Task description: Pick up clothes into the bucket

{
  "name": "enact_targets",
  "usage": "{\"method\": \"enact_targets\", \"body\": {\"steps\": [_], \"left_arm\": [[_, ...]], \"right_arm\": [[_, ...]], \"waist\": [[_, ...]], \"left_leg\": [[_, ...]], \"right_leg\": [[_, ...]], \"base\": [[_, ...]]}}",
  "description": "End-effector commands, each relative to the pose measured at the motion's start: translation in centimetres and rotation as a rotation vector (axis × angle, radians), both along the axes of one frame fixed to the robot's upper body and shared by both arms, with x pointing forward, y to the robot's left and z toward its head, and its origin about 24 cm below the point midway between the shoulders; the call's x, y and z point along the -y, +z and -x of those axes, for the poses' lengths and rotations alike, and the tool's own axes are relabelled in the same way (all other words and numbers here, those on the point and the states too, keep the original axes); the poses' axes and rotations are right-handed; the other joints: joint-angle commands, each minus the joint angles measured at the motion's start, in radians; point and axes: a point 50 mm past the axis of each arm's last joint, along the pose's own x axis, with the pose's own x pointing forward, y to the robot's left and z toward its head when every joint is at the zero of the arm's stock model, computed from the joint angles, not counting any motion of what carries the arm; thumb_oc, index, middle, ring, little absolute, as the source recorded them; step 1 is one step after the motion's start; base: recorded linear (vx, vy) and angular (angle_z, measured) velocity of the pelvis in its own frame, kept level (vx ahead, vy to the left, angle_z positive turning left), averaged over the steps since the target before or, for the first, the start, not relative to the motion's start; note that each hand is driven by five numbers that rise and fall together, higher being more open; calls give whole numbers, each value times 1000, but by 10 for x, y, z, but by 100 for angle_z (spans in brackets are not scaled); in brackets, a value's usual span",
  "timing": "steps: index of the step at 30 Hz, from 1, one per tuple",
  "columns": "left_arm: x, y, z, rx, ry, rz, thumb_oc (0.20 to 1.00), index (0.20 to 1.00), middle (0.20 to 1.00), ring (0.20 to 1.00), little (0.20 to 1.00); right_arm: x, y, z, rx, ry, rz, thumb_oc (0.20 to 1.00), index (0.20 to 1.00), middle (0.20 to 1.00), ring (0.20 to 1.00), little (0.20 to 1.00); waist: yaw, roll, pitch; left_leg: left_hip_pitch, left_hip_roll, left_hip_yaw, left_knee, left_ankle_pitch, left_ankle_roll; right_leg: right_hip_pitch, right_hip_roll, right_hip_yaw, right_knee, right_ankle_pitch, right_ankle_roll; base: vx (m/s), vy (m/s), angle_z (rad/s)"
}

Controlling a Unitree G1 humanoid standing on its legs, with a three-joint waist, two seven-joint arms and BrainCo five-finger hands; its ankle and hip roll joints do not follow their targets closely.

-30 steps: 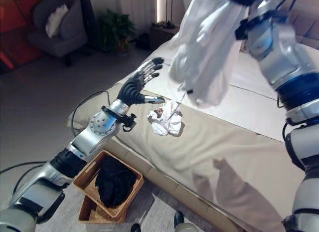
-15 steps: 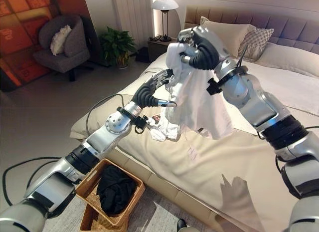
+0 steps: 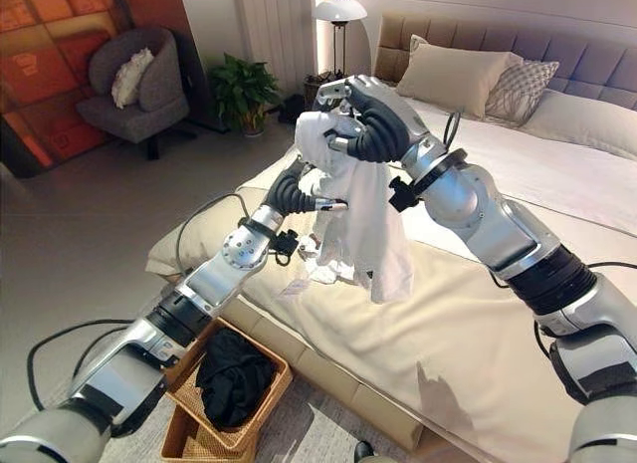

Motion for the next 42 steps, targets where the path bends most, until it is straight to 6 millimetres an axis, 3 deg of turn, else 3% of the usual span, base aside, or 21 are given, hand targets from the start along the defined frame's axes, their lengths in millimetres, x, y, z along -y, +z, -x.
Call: {"method": "enact_targets", "body": {"steps": [1, 13, 19, 27, 28, 29, 30, 34, 42], "left_arm": [[15, 0, -4, 4, -23, -44, 1000, 1000, 1000, 1000, 1000], [63, 1, 6, -36, -177, -50, 1000, 1000, 1000, 1000, 1000], [77, 2, 11, -77, -243, 6, 1000, 1000, 1000, 1000, 1000], [82, 4, 15, -130, -291, 79, 1000, 1000, 1000, 1000, 1000], [79, 4, 15, -146, -286, 125, 395, 395, 395, 395, 395], [79, 4, 15, -147, -286, 125, 395, 395, 395, 395, 395], [75, 4, 15, -171, -289, 175, 200, 200, 200, 200, 200], [66, -4, 18, -263, -274, 352, 200, 200, 200, 200, 200], [59, -7, 23, -333, -251, 537, 200, 200, 200, 200, 200]], "right_arm": [[-10, 42, 22, 155, 148, -187, 200, 200, 200, 200, 200], [-32, 37, 33, 95, 302, -288, 200, 200, 200, 200, 200], [-39, 34, 36, 53, 360, -319, 200, 200, 200, 200, 200], [-41, 25, 38, -51, 429, -367, 200, 200, 200, 200, 200], [-41, 23, 39, -70, 445, -380, 200, 200, 200, 200, 200], [-41, 23, 39, -71, 445, -380, 200, 200, 200, 200, 200], [-40, 22, 41, -73, 451, -388, 200, 200, 200, 200, 200], [-40, 20, 43, -87, 461, -408, 200, 200, 200, 200, 200], [-38, 16, 41, -114, 448, -422, 200, 200, 200, 200, 200]], "waist": [[16, -58, -22], [6, -47, -17], [-1, -43, -16], [-3, -42, -14], [-3, -42, -14], [-3, -43, -15], [-2, -42, -14], [4, -49, -6], [8, -59, -5]], "left_leg": [[-55, -12, -38, 117, -70, 2], [-68, -19, -46, 131, -74, 8], [-69, -20, -44, 132, -74, 9], [-73, -22, -46, 131, -73, 9], [-73, -21, -47, 128, -71, 10], [-73, -21, -47, 127, -71, 10], [-69, -22, -51, 119, -74, 9], [-70, -22, -53, 113, -70, 7], [-72, -22, -55, 114, -69, 6]], "right_leg": [[-7, -59, -43, 124, -80, 51], [-15, -63, -40, 132, -80, 51], [-22, -65, -36, 135, -79, 53], [-24, -68, -39, 140, -80, 51], [-25, -68, -41, 139, -80, 51], [-25, -68, -41, 139, -81, 51], [-22, -65, -46, 140, -87, 51], [-25, -67, -54, 142, -87, 51], [-25, -66, -57, 144, -90, 47]], "base": [[0, 0, 0], [0, 0, 0], [0, 0, 0], [0, 0, 0], [0, 0, 0], [0, 0, 0], [0, 0, 0], [9, -3, 2], [0, 0, 0]]}}
